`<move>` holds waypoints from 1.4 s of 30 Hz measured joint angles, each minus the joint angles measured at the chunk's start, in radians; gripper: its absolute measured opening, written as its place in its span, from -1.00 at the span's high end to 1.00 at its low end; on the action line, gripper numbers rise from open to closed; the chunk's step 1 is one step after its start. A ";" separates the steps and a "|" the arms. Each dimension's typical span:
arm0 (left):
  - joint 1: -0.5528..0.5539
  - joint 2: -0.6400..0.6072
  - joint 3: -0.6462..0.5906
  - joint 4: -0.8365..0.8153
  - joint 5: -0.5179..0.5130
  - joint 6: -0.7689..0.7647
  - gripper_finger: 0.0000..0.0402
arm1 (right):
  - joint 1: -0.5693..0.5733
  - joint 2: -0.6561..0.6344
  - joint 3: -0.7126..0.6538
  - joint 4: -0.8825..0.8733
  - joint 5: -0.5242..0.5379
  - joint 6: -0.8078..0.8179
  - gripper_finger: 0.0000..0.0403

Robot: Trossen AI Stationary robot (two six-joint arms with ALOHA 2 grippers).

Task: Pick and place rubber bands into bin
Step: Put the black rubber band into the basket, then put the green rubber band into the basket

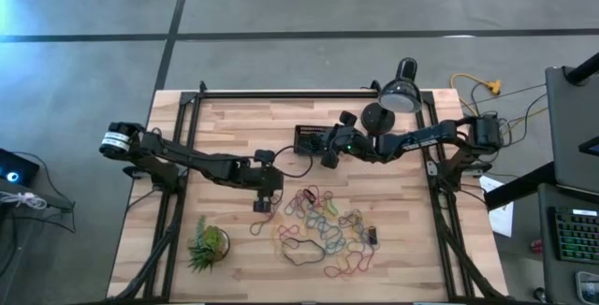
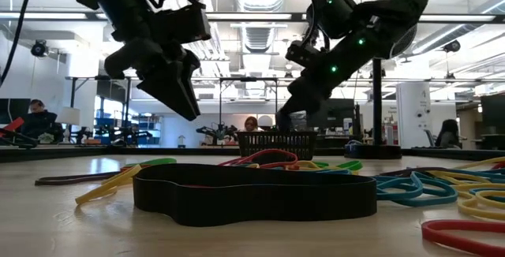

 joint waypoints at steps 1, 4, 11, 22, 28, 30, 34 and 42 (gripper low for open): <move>0.000 -0.001 0.000 -0.001 0.000 0.000 0.63 | -0.010 -0.003 0.009 -0.034 -0.034 0.016 0.41; 0.000 -0.008 0.000 0.000 0.000 -0.001 0.63 | -0.025 -0.005 0.029 -0.074 -0.063 0.022 0.41; 0.000 -0.021 0.000 -0.013 0.000 -0.002 0.63 | -0.023 -0.027 0.051 -0.074 -0.070 -0.043 0.39; -0.001 -0.046 -0.009 -0.193 0.094 -0.148 0.63 | 0.000 -0.109 0.048 -0.240 -0.343 -0.083 0.45; 0.001 -0.007 -0.013 -0.163 0.097 -0.136 0.63 | 0.050 -0.143 0.047 -0.296 -0.517 -0.111 0.49; 0.001 0.019 -0.013 -0.130 0.096 -0.099 0.63 | 0.077 -0.151 0.047 -0.309 -0.583 -0.132 0.50; 0.003 0.072 -0.013 -0.093 0.093 -0.002 0.63 | 0.138 -0.165 0.046 -0.317 -0.636 -0.162 0.52; 0.022 0.143 -0.014 -0.092 0.077 0.060 0.63 | 0.209 -0.198 0.046 -0.379 -0.635 -0.161 0.58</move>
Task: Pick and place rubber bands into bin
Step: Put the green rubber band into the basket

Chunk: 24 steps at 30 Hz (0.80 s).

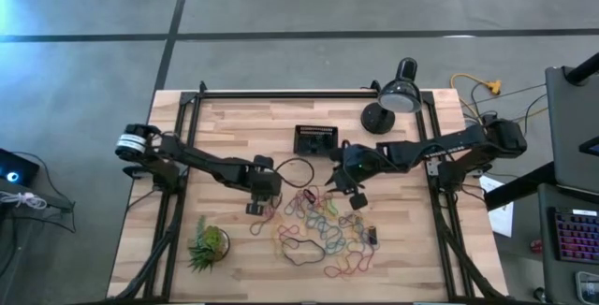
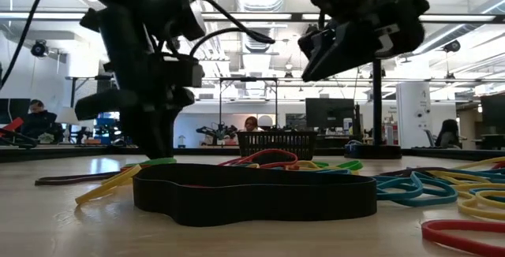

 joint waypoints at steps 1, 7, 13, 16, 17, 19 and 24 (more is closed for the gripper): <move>0.004 0.005 0.000 0.010 0.000 0.001 0.63 | 0.004 -0.005 0.000 -0.002 0.000 0.001 0.59; 0.013 0.026 0.000 0.058 0.000 0.025 0.63 | 0.015 -0.011 0.000 -0.007 0.000 0.019 0.64; 0.013 0.046 0.001 0.118 0.000 0.070 0.63 | 0.015 -0.012 -0.014 -0.011 0.000 0.034 0.66; 0.014 0.055 0.001 0.136 0.000 0.081 0.63 | 0.015 -0.012 -0.023 -0.011 0.000 0.050 0.66; 0.016 0.058 0.002 0.140 0.001 0.081 0.63 | 0.015 -0.012 -0.027 -0.011 0.000 0.053 0.66; 0.017 0.062 0.002 0.145 0.003 0.081 0.63 | 0.015 -0.012 -0.033 -0.013 0.000 0.056 0.67; 0.017 0.067 0.003 0.148 0.005 0.081 0.71 | 0.015 -0.012 -0.043 -0.013 0.000 0.057 0.66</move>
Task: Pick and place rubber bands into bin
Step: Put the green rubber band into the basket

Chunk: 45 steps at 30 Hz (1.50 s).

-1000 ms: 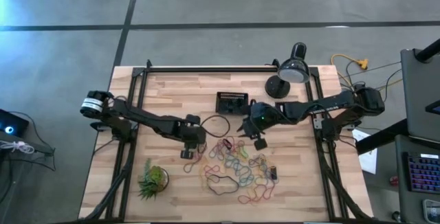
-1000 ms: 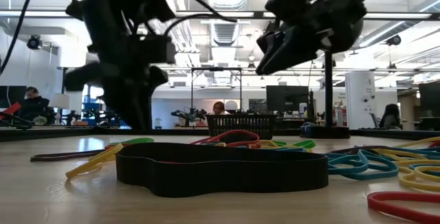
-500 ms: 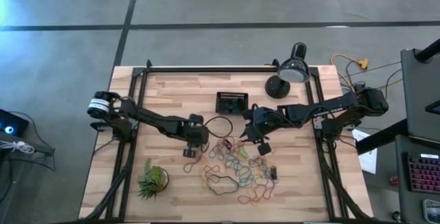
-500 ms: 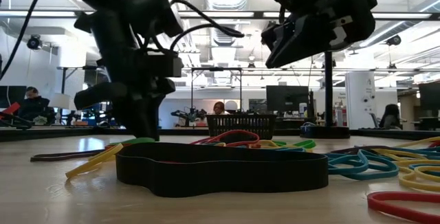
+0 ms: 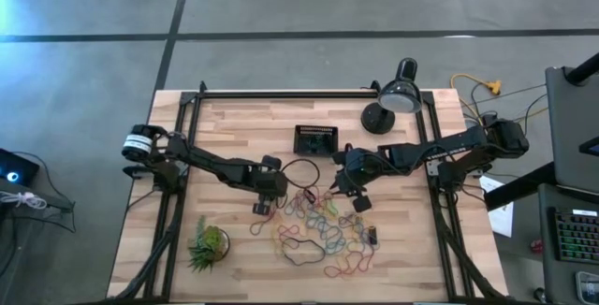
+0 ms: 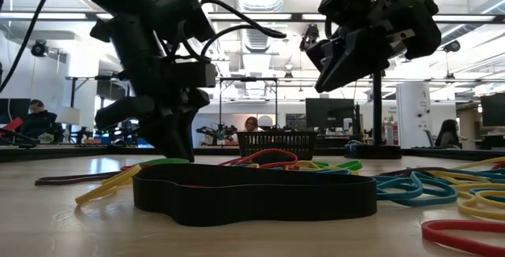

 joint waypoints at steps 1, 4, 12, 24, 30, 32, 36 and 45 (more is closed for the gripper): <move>0.000 0.000 0.000 0.000 0.002 0.000 0.74 | 0.000 0.000 0.000 0.000 0.000 0.004 0.66; 0.000 0.001 0.000 0.001 0.007 0.000 0.88 | 0.000 0.000 0.000 0.001 0.000 0.023 0.66; 0.000 -0.001 -0.002 0.012 0.004 -0.003 0.97 | 0.000 0.000 -0.002 -0.002 0.000 0.037 0.66; 0.002 -0.031 0.016 0.014 -0.034 -0.007 1.00 | 0.000 0.000 -0.002 -0.003 0.000 0.041 0.68; 0.001 -0.096 0.042 0.023 -0.113 0.015 1.00 | 0.000 0.001 -0.002 -0.004 0.000 0.044 0.69; 0.001 -0.123 0.042 0.046 -0.168 0.039 1.00 | 0.000 0.001 -0.002 -0.004 0.000 0.044 0.68; 0.002 -0.152 0.043 0.162 -0.301 0.118 1.00 | 0.000 0.001 -0.002 -0.002 0.000 0.045 0.69; 0.057 -0.152 0.037 0.547 -0.385 0.423 1.00 | 0.000 0.001 -0.002 -0.003 0.000 0.059 0.68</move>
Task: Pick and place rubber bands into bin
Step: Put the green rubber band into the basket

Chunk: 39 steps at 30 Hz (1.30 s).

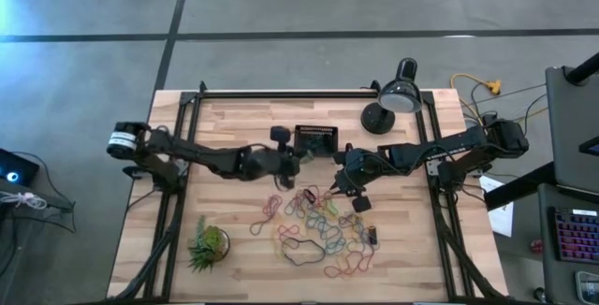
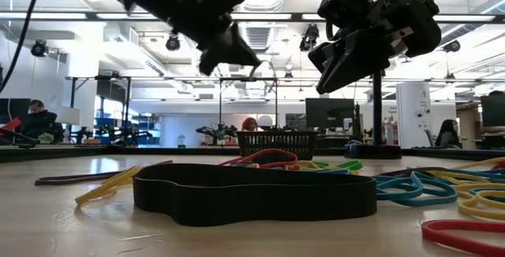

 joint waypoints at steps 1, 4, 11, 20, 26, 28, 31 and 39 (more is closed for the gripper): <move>0.016 0.000 -0.001 0.028 -0.002 0.017 1.00 | 0.000 0.000 0.000 0.000 0.000 0.005 0.68; 0.072 0.000 -0.002 0.082 -0.002 0.042 1.00 | 0.000 0.000 0.000 0.000 0.000 0.021 0.69; 0.209 0.019 -0.004 0.108 0.151 0.006 1.00 | 0.013 0.000 -0.002 0.000 0.000 0.041 0.68; 0.267 0.164 0.015 0.123 0.234 -0.020 1.00 | 0.024 0.000 -0.002 0.001 0.000 0.042 0.69; 0.267 0.253 0.068 0.100 0.234 -0.056 0.93 | 0.023 0.000 -0.002 0.000 0.000 0.041 0.69; 0.267 0.265 0.086 0.075 0.234 -0.065 0.86 | 0.023 0.000 -0.002 -0.001 0.000 0.042 0.69; 0.267 0.269 0.116 0.025 0.234 -0.066 0.75 | 0.024 0.000 -0.002 -0.002 0.000 0.044 0.69; 0.264 0.240 0.151 -0.022 0.224 -0.066 0.56 | 0.026 0.000 -0.008 -0.005 0.000 0.046 0.69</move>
